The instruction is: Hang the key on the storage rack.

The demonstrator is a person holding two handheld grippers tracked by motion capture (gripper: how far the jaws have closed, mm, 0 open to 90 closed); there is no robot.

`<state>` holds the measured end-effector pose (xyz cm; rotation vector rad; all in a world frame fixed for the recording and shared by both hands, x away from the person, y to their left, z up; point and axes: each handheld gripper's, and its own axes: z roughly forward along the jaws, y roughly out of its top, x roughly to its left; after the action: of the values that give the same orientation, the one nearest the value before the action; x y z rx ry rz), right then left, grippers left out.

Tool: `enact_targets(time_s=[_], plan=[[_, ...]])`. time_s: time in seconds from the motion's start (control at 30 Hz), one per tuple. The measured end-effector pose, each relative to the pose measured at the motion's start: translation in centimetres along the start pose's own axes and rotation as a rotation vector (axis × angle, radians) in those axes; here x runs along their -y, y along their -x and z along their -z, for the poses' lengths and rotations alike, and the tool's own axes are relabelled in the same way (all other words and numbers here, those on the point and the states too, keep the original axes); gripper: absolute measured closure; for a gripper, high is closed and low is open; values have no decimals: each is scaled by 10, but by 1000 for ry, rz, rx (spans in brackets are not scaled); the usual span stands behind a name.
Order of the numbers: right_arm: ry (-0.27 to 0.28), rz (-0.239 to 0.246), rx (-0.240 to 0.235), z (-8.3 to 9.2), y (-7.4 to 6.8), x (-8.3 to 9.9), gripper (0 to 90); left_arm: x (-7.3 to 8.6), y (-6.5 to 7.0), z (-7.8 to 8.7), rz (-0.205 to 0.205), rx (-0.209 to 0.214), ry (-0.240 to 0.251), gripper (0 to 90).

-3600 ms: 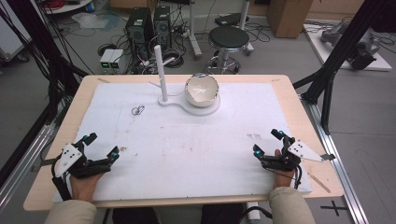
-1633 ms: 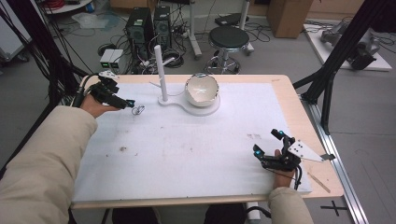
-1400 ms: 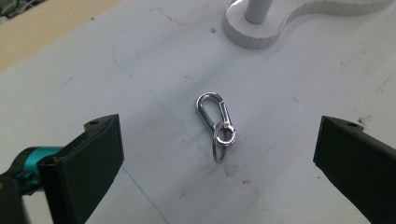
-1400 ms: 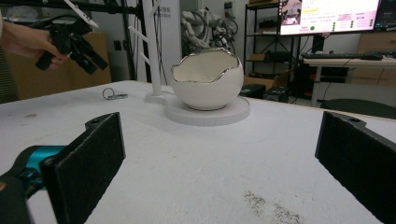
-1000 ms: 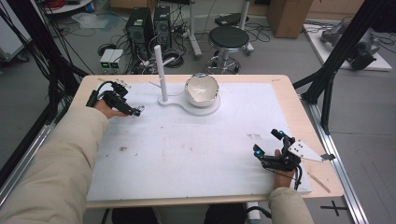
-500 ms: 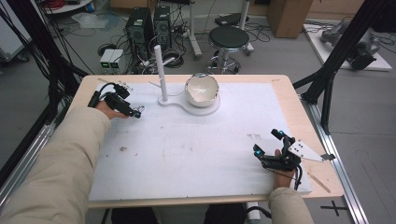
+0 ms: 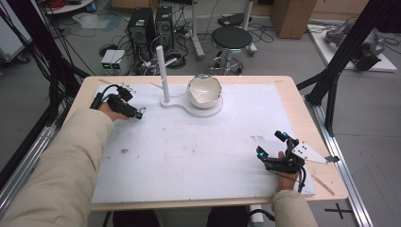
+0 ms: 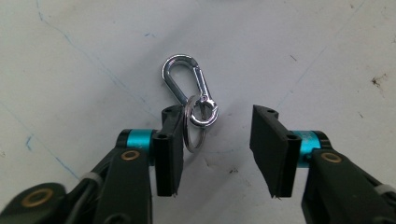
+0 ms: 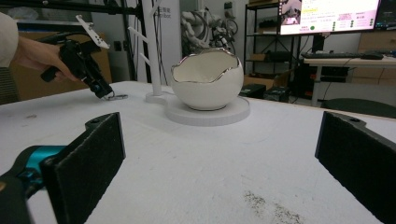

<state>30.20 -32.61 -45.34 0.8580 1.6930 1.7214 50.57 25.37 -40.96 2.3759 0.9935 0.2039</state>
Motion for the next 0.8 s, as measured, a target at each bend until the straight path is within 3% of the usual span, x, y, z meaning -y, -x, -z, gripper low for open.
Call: enact_targets(time_s=[0.27,0.53,0.8], plan=[[1,-1,1,0,0,0,5,1,-2,3,10,-6,-5,714],[3,5,-2,0,0,0,5,0,-1,3,11,-17,-3,808],[1,8,-3,0,0,0,5,1,-2,4,19,-16,-5,838]])
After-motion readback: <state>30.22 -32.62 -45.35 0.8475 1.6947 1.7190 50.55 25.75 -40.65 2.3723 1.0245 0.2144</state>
